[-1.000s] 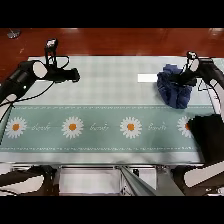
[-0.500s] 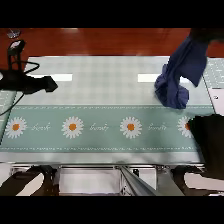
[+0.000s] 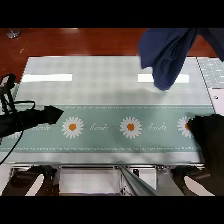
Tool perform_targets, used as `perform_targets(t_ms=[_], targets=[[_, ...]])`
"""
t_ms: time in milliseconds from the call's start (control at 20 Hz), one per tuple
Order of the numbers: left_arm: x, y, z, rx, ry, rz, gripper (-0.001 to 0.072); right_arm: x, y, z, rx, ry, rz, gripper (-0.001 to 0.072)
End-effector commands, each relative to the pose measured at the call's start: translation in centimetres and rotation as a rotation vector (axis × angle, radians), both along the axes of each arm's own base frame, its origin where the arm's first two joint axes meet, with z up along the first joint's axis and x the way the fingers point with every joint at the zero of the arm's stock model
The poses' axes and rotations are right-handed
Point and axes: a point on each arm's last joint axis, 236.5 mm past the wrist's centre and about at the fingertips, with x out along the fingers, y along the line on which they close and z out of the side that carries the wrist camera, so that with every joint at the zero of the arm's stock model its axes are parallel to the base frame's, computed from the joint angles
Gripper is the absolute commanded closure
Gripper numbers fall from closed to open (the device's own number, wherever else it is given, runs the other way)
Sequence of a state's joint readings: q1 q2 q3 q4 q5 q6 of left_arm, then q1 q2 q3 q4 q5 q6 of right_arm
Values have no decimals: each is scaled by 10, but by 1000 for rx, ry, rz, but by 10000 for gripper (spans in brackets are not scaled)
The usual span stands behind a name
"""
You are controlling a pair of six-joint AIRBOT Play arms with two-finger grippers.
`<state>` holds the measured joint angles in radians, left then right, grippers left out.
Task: Fold the shirts.
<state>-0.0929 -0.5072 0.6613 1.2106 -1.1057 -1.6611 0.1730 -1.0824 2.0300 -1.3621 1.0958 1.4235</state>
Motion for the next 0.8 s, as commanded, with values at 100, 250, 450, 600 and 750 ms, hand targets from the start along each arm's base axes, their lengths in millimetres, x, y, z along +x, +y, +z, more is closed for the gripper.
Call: perform_targets(t_ms=[100, 250, 450, 600, 750], targets=[[-1, -4, -11, -25, 29, 13, 4, -53, 78, -58, -87, 197, 278, 692], [5, -3, -19, -24, 54, 20, 4, -48, 143, -188, -126, 520, 418, 691], [8, -3, -33, -4, 93, 0, 4, -56, 243, -360, -74, 861, 534, 691], [10, -1, -41, 15, 115, -7, 4, -71, 296, -436, -13, 1059, 566, 689], [10, -3, -45, 5, 134, -7, 4, -73, 306, -446, 72, 1146, 600, 92]])
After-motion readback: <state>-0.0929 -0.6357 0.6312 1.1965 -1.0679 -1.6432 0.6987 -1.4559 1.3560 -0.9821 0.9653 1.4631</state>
